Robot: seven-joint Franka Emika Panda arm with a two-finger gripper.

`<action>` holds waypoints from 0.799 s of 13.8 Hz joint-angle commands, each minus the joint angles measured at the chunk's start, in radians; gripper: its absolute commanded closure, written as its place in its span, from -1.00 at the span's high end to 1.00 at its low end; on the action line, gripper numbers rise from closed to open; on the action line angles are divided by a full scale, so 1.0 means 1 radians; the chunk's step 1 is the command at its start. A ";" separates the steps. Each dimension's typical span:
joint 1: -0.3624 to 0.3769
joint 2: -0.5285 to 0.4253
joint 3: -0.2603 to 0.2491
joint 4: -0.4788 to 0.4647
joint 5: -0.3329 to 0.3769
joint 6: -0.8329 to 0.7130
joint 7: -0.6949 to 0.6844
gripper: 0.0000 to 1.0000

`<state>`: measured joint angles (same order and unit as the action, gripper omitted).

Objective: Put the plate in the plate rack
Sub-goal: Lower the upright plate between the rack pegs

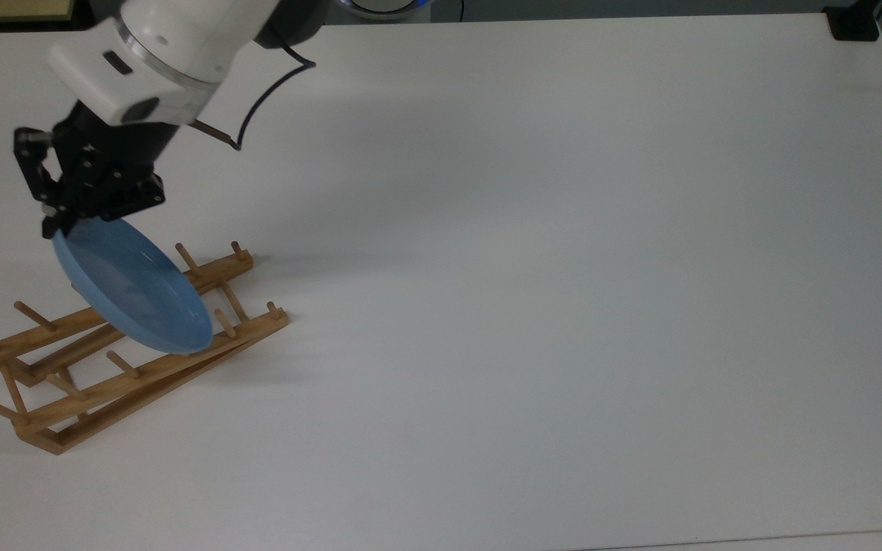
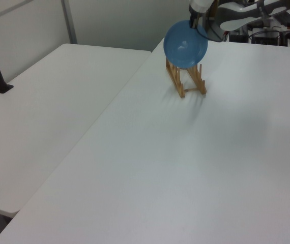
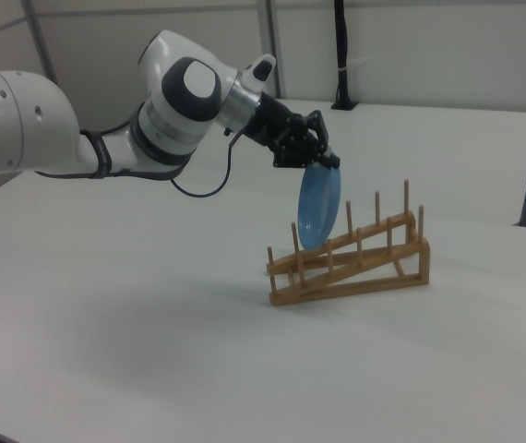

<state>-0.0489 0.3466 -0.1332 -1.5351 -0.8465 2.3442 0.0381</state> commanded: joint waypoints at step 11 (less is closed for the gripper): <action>0.031 0.063 0.012 -0.036 -0.032 0.017 0.049 0.05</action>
<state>-0.0307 0.4038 -0.1208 -1.5439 -0.8645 2.3442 0.0492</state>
